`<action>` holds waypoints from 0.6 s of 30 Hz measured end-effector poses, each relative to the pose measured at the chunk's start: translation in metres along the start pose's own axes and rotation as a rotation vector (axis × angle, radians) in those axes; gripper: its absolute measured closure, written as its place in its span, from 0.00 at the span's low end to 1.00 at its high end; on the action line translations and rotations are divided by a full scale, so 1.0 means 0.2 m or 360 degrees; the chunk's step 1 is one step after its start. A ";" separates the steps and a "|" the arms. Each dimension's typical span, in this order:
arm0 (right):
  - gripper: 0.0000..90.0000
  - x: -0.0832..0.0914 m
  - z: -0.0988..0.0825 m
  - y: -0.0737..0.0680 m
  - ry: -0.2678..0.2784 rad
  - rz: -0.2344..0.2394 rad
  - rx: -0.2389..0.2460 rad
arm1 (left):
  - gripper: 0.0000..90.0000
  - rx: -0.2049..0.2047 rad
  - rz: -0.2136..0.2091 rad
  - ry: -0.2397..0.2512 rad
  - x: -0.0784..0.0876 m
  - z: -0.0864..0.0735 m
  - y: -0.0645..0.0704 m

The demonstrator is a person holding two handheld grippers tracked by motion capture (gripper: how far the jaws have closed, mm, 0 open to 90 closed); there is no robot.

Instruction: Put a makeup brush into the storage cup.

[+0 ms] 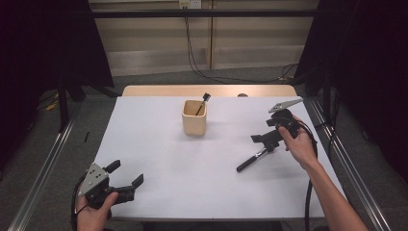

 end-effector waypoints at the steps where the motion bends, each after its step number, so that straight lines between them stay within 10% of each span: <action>1: 0.02 0.00 0.00 0.00 -0.0018 0.0014 0.0006 | 0.04 0.0000 0.0000 -0.0005 0.00 0.00 0.00; 18: 0.04 -0.03 -0.03 -0.03 -0.0389 0.0130 0.0127 | 0.04 -0.0008 -0.0007 -0.0011 0.00 0.00 0.01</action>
Point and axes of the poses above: each handheld gripper's, and its own axes: x roughly backward along the jaws, z roughly out of its top, y roughly to its right, the point moved 4 cm from there along -x, roughly forward along the jaws, and after that the axes turned 12 degrees about y, right-handed, at the moved point
